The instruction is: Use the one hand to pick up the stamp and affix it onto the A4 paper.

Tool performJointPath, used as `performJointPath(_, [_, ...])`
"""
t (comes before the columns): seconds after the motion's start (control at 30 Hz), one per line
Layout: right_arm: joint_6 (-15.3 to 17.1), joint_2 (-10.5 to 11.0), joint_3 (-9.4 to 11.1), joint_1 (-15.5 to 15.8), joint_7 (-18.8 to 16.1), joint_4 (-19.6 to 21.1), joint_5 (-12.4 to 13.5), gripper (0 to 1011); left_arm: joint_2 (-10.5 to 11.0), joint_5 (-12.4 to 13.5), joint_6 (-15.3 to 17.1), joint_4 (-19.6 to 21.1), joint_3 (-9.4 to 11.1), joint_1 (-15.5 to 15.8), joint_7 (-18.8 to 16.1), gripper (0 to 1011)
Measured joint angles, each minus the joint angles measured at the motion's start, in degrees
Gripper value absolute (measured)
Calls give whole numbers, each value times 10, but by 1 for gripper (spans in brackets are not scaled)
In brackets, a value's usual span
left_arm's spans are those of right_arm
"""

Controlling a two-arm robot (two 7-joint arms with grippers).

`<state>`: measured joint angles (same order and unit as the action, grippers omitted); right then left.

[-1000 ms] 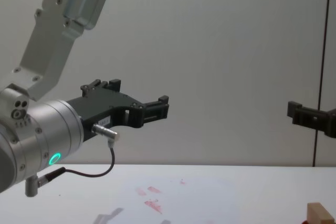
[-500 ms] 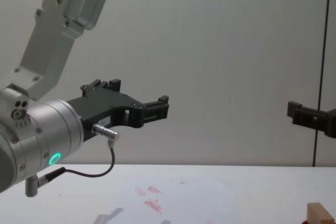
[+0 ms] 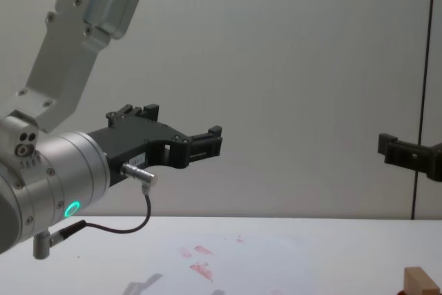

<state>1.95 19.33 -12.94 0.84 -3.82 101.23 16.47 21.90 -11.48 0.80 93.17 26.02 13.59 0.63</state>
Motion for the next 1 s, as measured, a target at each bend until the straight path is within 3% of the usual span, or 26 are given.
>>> performJointPath(0.47, [12, 9, 5, 18, 15, 14, 7, 1001, 0, 0, 0, 0, 0, 0, 0, 1003])
performJointPath(0.77, [52, 26, 10, 56, 51, 45, 15, 1001, 0, 0, 0, 0, 0, 0, 0, 1003])
performJointPath(1.0, [93, 24, 8, 71, 71, 57, 13, 1001, 0, 0, 0, 0, 0, 0, 0, 1003])
